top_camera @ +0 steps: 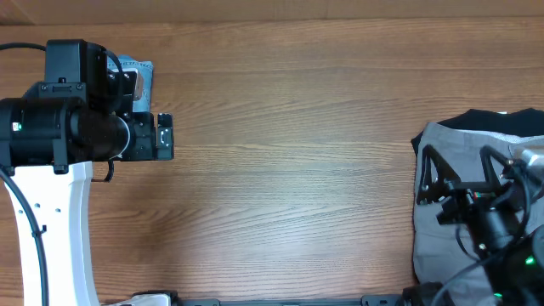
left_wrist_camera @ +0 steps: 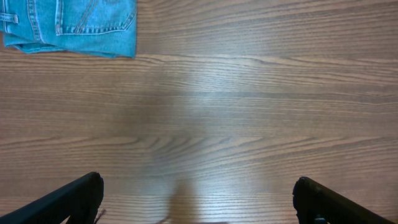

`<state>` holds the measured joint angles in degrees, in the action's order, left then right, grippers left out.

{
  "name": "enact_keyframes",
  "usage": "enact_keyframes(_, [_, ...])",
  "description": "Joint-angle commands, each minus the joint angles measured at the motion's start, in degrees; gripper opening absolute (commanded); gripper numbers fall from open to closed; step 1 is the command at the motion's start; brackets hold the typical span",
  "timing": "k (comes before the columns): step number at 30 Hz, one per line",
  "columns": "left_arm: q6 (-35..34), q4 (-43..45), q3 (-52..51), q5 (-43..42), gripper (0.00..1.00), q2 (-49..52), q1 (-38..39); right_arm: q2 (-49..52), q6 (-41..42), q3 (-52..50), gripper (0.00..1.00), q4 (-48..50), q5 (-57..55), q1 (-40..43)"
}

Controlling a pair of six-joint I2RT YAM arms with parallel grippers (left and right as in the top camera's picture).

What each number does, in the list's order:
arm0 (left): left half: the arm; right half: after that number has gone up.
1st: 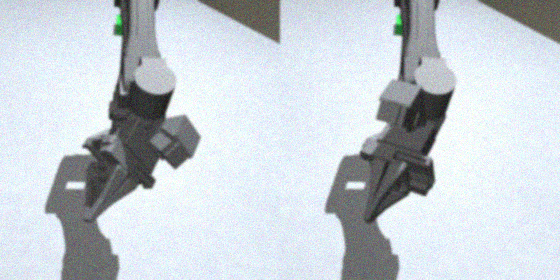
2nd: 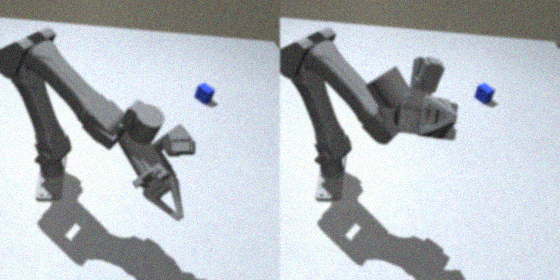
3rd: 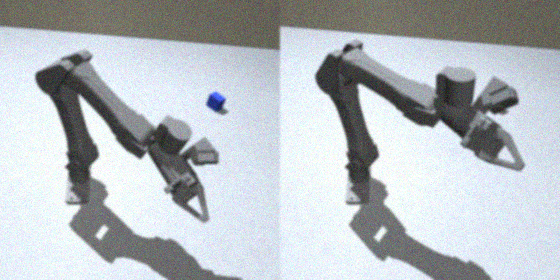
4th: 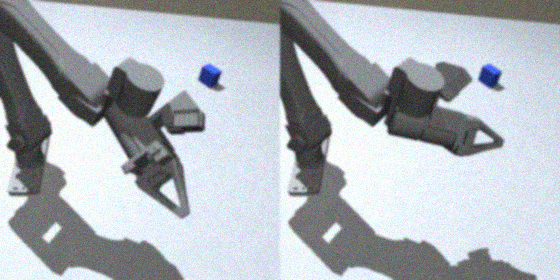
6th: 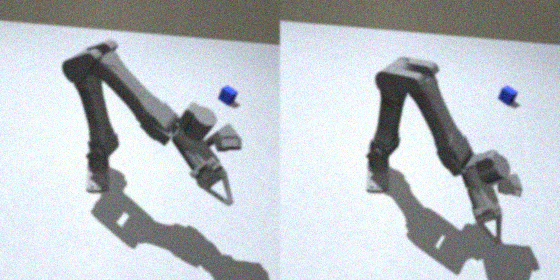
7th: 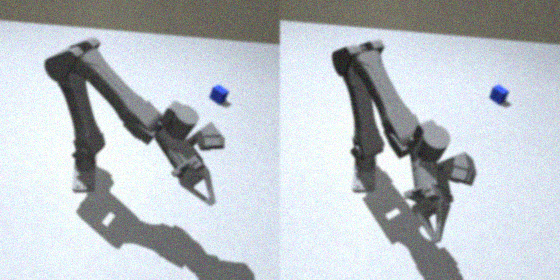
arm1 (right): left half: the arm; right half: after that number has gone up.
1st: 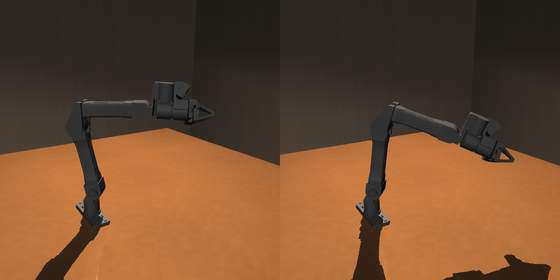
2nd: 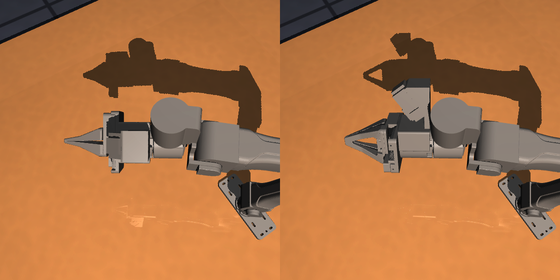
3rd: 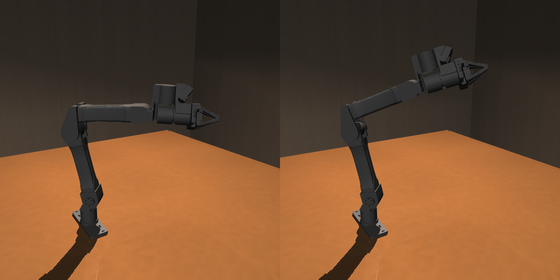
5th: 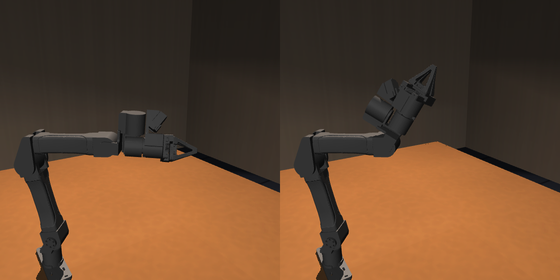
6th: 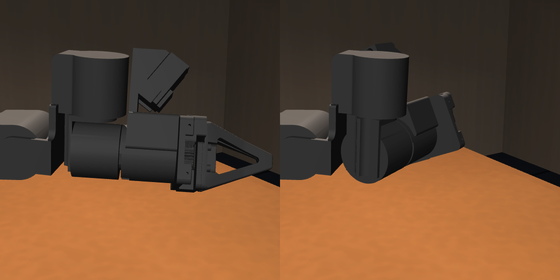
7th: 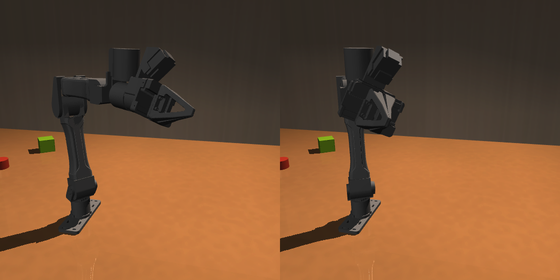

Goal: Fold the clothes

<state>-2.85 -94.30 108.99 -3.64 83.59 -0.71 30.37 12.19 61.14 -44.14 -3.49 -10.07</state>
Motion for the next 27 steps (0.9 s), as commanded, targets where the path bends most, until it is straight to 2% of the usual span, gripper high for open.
enact_keyframes(1, [-0.5, 0.1, -0.1, -0.4, 1.00, 0.2, 0.4, -8.2, -0.7, -13.4, 1.00, 3.3, -1.6, 0.8])
enact_keyframes(10, [-0.5, 0.1, -0.1, -0.4, 1.00, 0.2, 0.4, -22.8, -0.6, -38.0, 1.00, 15.7, -1.6, 0.8])
enact_keyframes(16, [-0.5, 0.1, -0.1, -0.4, 1.00, 0.2, 0.4, -30.4, -0.6, -48.7, 1.00, 23.3, -1.6, 0.8])
enact_keyframes(25, [-0.5, 0.1, -0.1, -0.4, 1.00, 0.2, 0.4, -30.2, -0.2, -60.9, 1.00, 40.3, -1.4, 0.8])
enact_keyframes(27, [-0.5, 0.1, -0.1, -0.4, 1.00, 0.2, 0.4, -30.2, -0.2, -60.7, 1.00, 40.4, -1.4, 0.8])
